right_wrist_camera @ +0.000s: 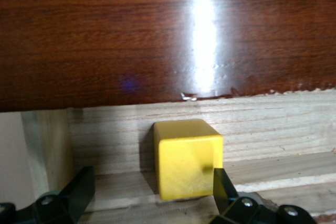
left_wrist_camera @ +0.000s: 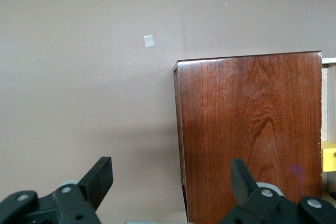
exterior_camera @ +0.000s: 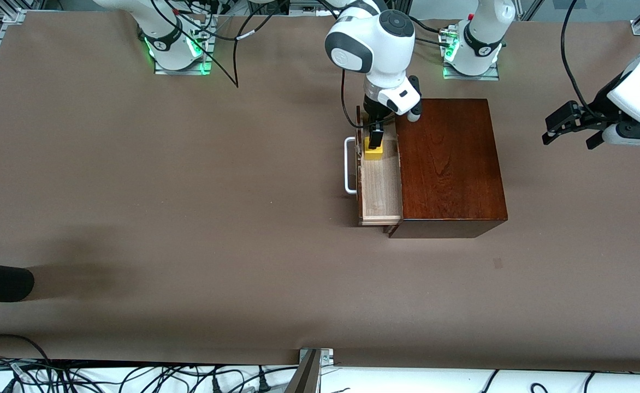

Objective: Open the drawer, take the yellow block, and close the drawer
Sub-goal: 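Lower the right gripper into the drawer and grasp the yellow cube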

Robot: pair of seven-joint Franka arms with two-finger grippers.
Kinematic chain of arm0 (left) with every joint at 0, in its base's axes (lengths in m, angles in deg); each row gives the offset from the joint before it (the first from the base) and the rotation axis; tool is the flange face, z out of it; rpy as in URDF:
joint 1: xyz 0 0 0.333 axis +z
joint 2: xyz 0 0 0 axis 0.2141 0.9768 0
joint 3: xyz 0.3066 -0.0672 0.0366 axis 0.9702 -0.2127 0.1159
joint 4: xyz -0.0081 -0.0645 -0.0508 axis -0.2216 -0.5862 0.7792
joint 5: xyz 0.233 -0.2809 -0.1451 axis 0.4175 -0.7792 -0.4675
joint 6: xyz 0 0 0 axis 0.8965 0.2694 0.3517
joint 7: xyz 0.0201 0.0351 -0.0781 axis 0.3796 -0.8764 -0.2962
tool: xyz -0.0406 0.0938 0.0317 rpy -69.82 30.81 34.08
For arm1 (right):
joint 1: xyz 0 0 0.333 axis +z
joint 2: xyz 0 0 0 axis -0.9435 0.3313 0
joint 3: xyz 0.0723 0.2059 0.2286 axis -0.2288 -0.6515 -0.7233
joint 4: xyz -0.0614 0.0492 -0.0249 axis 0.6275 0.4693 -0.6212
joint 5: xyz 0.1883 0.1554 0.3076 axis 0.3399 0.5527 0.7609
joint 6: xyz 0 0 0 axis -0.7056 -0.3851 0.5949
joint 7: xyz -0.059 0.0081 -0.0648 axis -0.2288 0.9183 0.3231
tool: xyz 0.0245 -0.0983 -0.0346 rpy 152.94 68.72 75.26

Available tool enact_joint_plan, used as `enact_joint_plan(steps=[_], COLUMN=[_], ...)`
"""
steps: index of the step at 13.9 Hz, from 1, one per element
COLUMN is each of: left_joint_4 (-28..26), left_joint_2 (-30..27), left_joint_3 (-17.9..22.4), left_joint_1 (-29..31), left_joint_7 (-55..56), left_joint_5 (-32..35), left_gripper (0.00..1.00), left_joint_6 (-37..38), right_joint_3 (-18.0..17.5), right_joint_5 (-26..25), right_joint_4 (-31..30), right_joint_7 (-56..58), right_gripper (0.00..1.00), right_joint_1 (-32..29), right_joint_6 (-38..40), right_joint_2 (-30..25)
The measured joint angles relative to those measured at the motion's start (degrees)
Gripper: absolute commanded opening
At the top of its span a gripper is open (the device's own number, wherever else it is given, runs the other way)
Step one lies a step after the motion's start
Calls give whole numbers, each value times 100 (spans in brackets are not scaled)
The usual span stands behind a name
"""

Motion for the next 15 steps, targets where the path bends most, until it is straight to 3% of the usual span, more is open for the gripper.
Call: enact_joint_plan(steps=[9,10,11,12,13,15], left_joint_4=[237,240,243,244,244,245], left_joint_2=[151,151,151,151,151,151], left_joint_3=[-1,-2,-3,-4,-4,-4], left_joint_1=[-22,-22,-22,-22,-22,-22], left_joint_7=[0,0,0,0,0,0], left_joint_5=[3,3,3,3,3,3], left_gripper=[100,100,100,100,100,100], left_joint_6=[221,224,227,231,237,242], right_joint_3=[122,135,139,139,144,190], right_joint_5=[-85,-86,-87,-88,-88,-88], right_joint_4=[50,54,55,59,76,141], right_joint_7=[112,112,113,113,113,113], right_gripper=[100,96,57,8,0,0], right_joint_1=[0,-1,-1,0,0,0], right_joint_6=[-340,-378,-392,-392,-392,-377], right_joint_2=[271,312,330,330,329,321])
